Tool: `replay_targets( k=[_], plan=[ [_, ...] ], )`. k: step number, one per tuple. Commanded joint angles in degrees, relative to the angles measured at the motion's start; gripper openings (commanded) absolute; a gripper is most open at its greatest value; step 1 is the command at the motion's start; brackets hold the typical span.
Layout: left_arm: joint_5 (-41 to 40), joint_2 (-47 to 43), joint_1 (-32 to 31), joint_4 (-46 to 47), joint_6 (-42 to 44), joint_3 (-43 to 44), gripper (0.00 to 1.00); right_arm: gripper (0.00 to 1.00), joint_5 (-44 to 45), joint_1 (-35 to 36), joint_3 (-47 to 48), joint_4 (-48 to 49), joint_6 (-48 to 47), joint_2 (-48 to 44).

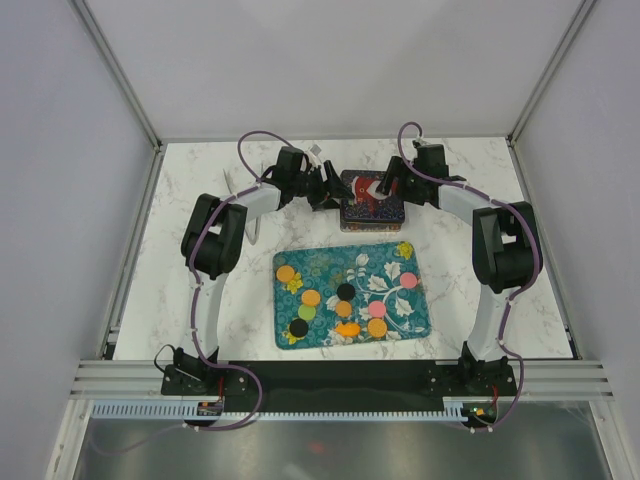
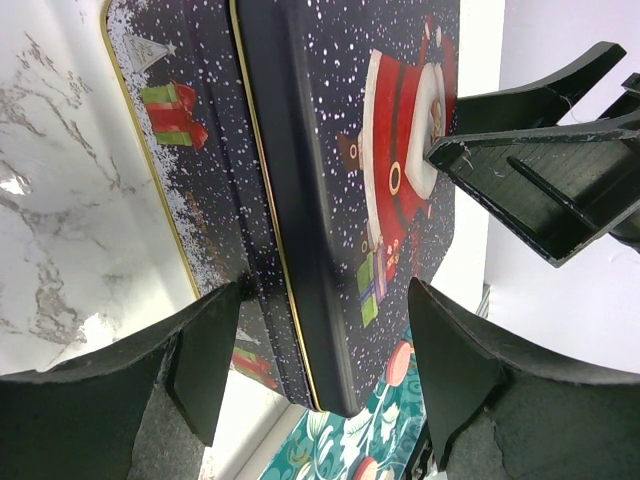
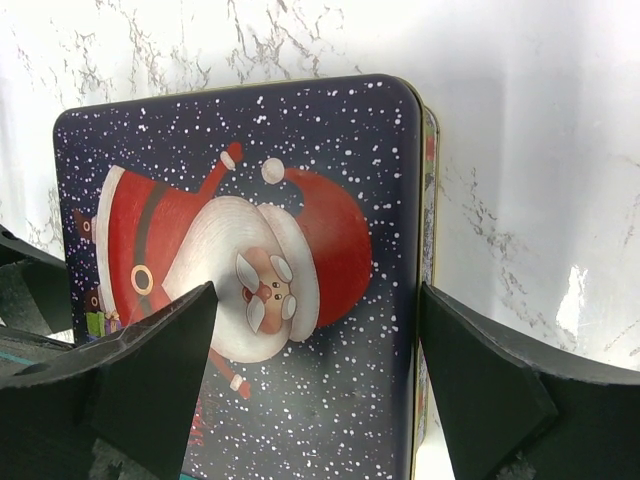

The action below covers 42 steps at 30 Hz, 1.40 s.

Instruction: Pack the cookies

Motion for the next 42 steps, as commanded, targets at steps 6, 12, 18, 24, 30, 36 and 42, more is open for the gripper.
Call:
replay_targets(
  k=[6,12,18,24,30,36,42],
  plan=[
    [0.69,-2.27,-2.07,0.31,1.89,-0.82,0.76,0.89,-3.07,2.64,3.65,-0.76,-1.01,-3.38],
    [0.69,-2.53,-2.42,0.66,1.63,-1.52,0.75,0.89,-2.72,3.07,3.65,-1.12,-1.28,-3.65],
    [0.34,-2.44,-2.59,0.83,1.27,-2.14,0.75,0.89,-1.31,3.43,4.36,-3.31,-2.07,-3.03],
    [0.34,-2.71,-2.59,0.92,1.45,-2.58,0.75,0.89,-2.10,2.20,2.16,-3.23,-1.46,-3.03],
    [0.16,-2.62,-2.59,0.92,1.36,-2.84,0.75,0.90,-4.30,0.09,-0.83,-2.52,0.04,-5.22],
    [0.34,-2.97,-2.68,1.10,1.27,-3.02,0.76,0.91,-8.33,-1.93,-3.99,0.20,2.67,-6.46],
    [0.52,-3.50,-2.68,1.10,1.71,-3.28,0.78,0.90,-9.74,-3.43,-6.54,1.87,4.26,-6.46]
  ],
)
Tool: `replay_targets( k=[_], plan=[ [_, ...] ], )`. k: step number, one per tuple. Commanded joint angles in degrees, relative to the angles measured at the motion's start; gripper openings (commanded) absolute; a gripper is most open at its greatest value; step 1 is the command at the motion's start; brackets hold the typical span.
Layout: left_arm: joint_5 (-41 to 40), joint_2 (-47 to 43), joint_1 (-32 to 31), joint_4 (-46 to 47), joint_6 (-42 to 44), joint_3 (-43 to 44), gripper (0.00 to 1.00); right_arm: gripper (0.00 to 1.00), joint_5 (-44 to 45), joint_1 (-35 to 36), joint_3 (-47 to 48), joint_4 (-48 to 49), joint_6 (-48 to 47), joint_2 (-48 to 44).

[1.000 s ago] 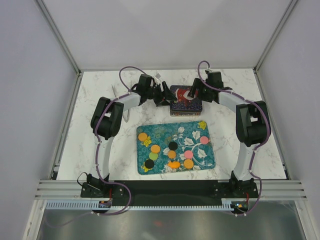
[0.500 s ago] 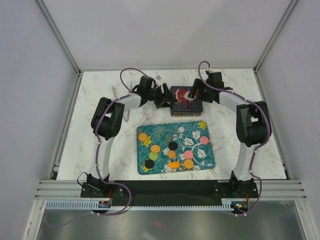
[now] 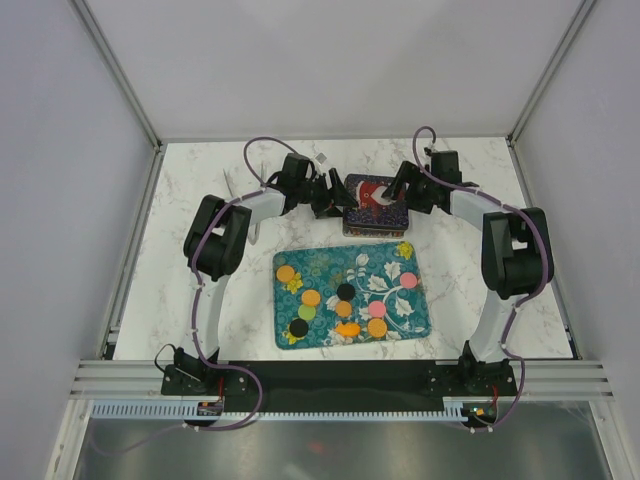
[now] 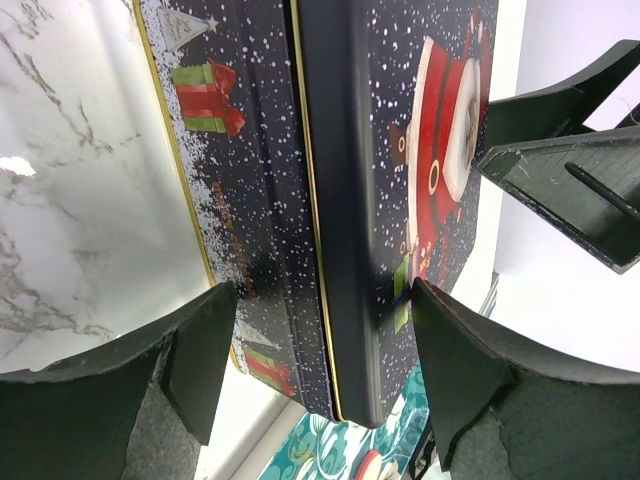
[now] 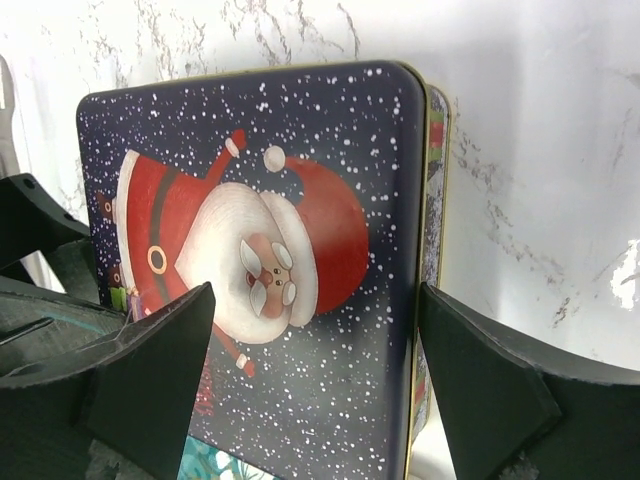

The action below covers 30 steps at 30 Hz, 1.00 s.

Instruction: Pack the cookies

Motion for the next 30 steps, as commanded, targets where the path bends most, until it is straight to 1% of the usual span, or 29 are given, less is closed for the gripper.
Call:
replay_targets(
  k=[1,4,9,19,30],
  plan=[
    [1.30,-3.35,-0.98,0.86,1.73,-0.72,0.79,0.90,-4.10,-0.37,-1.78,3.29,2.42,-2.53],
    [1.22,-3.35,-1.06,0.86,1.82,-1.16,0.79,0.88,-4.90,-0.55,-3.62,5.22,3.30,-2.61],
    [1.22,-3.43,-1.06,0.86,1.82,-1.34,0.79,0.85,-5.08,-0.90,-5.03,5.49,4.10,-3.49],
    [1.13,-3.35,-1.33,0.94,1.91,-1.25,0.78,0.77,-4.99,-1.16,-3.89,4.53,4.10,-6.48],
    [1.04,-3.70,-1.42,1.21,1.73,-1.34,0.77,0.77,-5.60,-1.07,-2.40,3.56,3.39,-6.39]
  ],
)
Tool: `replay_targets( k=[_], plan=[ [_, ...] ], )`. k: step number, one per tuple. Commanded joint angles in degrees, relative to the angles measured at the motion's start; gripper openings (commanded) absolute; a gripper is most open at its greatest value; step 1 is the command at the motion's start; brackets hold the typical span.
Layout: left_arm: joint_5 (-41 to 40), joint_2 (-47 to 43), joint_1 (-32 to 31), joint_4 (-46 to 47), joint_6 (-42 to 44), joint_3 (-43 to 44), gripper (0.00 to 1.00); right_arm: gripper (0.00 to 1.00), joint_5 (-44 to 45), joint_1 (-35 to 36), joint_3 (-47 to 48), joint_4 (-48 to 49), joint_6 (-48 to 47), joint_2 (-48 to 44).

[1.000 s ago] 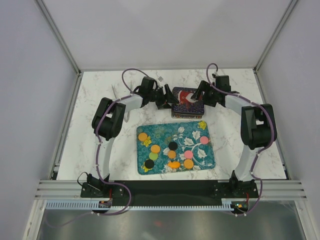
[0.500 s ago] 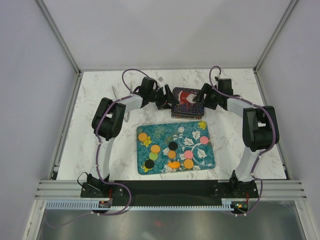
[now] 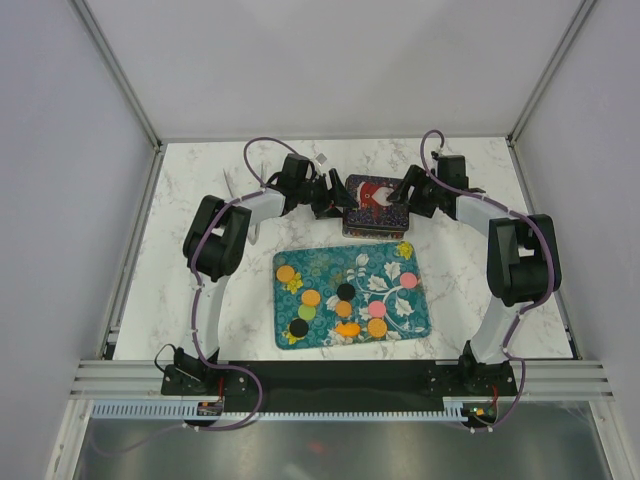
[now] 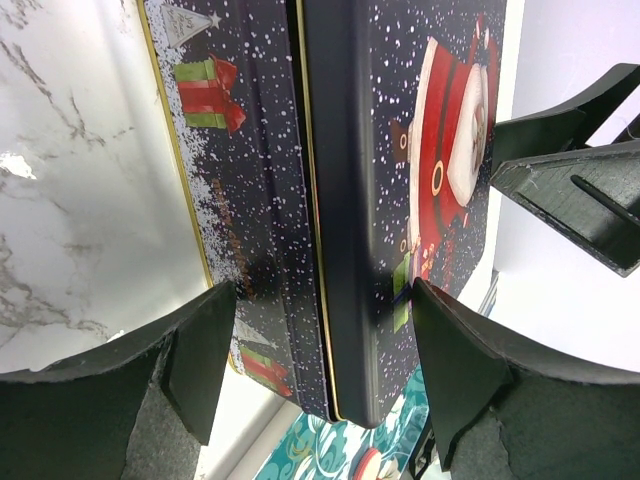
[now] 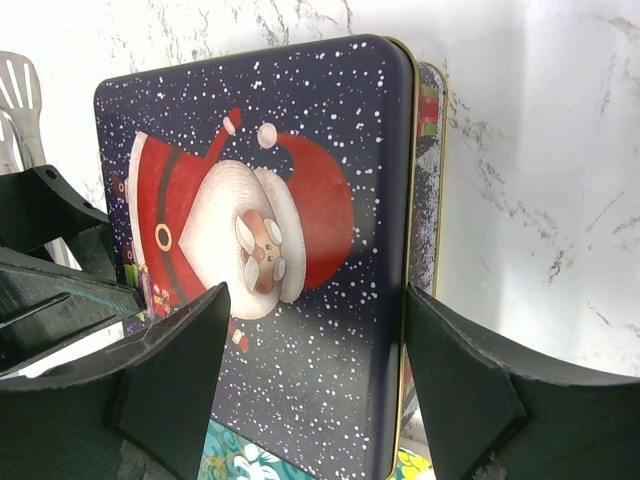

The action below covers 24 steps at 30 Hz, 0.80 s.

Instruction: Pack the cookies

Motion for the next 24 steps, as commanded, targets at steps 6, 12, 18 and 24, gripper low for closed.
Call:
replay_targets(
  k=[6,12,18,24],
  plan=[
    [1.33,-3.81,-1.39,1.87,1.21,-1.01,0.78,0.70,-1.97,1.07,3.49,-0.03,-0.98,-2.35],
    [1.41,-4.34,-1.66,2.83,0.94,-1.63,0.78,0.69,0.57,2.30,5.07,-2.40,-2.83,-2.35],
    [1.41,-4.69,-1.75,3.89,0.68,-2.51,0.78,0.68,1.55,3.00,6.12,-3.72,-3.53,-1.65],
    [1.68,-5.30,-1.83,4.42,0.42,-2.86,0.79,0.68,3.83,3.88,7.26,-5.56,-4.85,-1.03]
  ],
)
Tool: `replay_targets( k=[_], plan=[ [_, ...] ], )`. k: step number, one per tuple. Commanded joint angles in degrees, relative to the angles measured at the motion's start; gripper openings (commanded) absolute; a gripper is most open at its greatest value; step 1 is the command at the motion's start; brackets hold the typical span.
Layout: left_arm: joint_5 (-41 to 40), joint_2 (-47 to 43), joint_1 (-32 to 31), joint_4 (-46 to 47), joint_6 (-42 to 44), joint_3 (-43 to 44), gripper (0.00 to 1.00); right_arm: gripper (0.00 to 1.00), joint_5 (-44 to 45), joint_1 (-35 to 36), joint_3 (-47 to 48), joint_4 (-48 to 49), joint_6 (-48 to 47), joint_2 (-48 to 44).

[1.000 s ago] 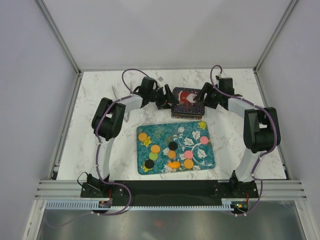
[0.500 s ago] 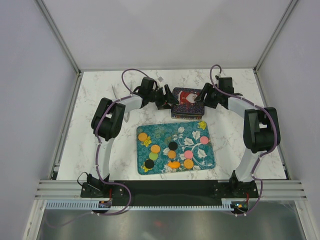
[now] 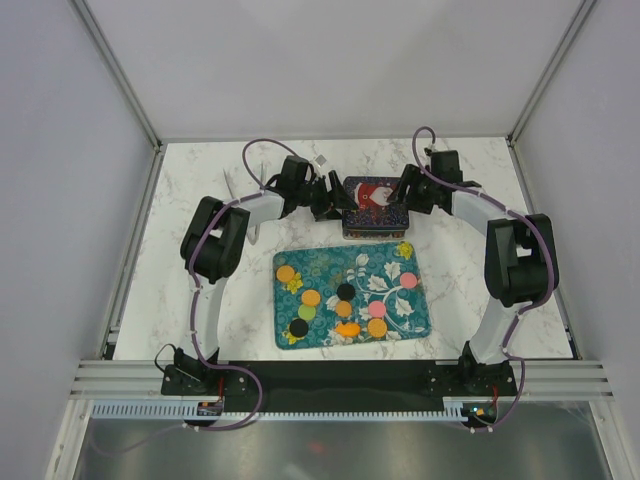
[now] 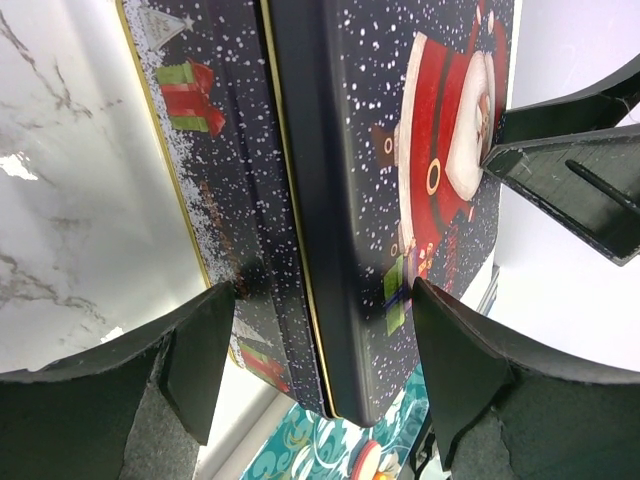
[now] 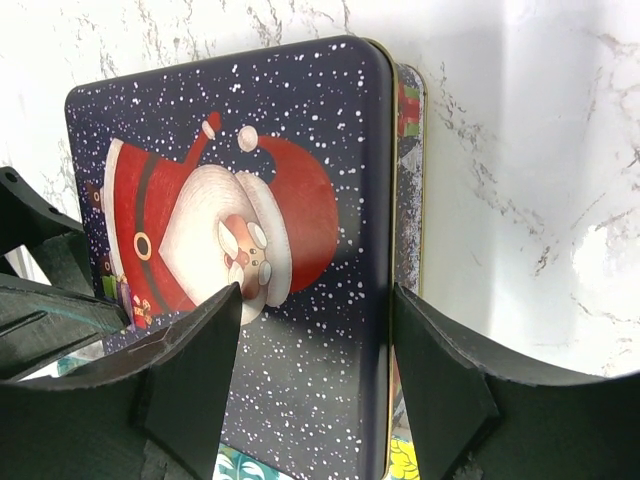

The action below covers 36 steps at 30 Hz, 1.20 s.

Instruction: Pack the cookies

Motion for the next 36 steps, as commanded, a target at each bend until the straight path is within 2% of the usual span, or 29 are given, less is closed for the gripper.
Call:
replay_targets(
  k=[1,23,31,36],
  plan=[
    [1.85,-3.62,-1.57,3.37,0.35,-0.21,0.79,0.68,-0.37,1.81,3.62,0.51,-1.29,-1.03],
    [3.00,-4.59,-1.84,7.50,-1.14,-1.53,0.81,0.74,1.57,3.04,5.11,-1.87,-3.66,0.90],
    [2.47,-4.85,-1.84,8.38,-1.49,-2.67,0.79,0.77,1.57,4.00,5.90,-2.83,-4.89,1.96],
    [2.47,-5.38,-1.84,9.17,-1.58,-3.46,0.76,0.79,4.99,5.76,7.31,-4.94,-7.35,2.66]
  ],
)
